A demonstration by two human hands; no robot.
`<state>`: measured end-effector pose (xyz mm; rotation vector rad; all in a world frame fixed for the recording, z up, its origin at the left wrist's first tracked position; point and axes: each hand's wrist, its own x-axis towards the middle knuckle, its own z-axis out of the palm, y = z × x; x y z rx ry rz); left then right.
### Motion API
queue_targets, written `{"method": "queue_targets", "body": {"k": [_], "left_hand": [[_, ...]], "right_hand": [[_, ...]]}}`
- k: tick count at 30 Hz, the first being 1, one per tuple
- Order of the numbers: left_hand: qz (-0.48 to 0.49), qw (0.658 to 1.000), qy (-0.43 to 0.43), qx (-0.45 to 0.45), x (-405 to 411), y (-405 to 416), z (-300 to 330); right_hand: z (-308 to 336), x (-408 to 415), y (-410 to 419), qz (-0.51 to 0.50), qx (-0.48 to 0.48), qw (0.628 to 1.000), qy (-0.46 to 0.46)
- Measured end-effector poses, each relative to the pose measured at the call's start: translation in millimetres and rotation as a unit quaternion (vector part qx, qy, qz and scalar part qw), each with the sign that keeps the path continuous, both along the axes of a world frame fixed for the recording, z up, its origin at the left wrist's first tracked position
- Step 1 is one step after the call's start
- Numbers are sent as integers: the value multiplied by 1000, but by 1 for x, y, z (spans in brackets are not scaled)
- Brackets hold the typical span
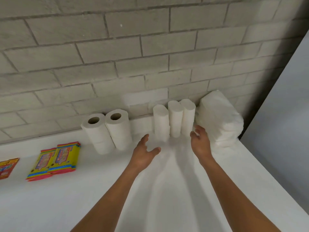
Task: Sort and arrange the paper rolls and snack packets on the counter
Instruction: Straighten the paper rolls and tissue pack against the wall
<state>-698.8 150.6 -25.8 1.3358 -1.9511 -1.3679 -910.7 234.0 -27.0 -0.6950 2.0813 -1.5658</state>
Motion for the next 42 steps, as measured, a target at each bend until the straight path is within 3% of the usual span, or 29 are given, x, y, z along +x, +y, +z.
{"method": "queue_targets", "body": {"k": [10,18,25,42], "left_hand": [[89,996,12,5,-93,-19,1],[151,988,26,-21,-136,-32,-8],[136,989,34,-53,-153,-45,-9],[151,987,52,-34,-133,-50,-6]], "right_hand": [[-10,-68,-45,102,62,992,27],[-20,-99,-78,151,52,987,25],[-32,-104,-99,195,-27,979,49],[-45,-78,-112,243,23,969,40]]}}
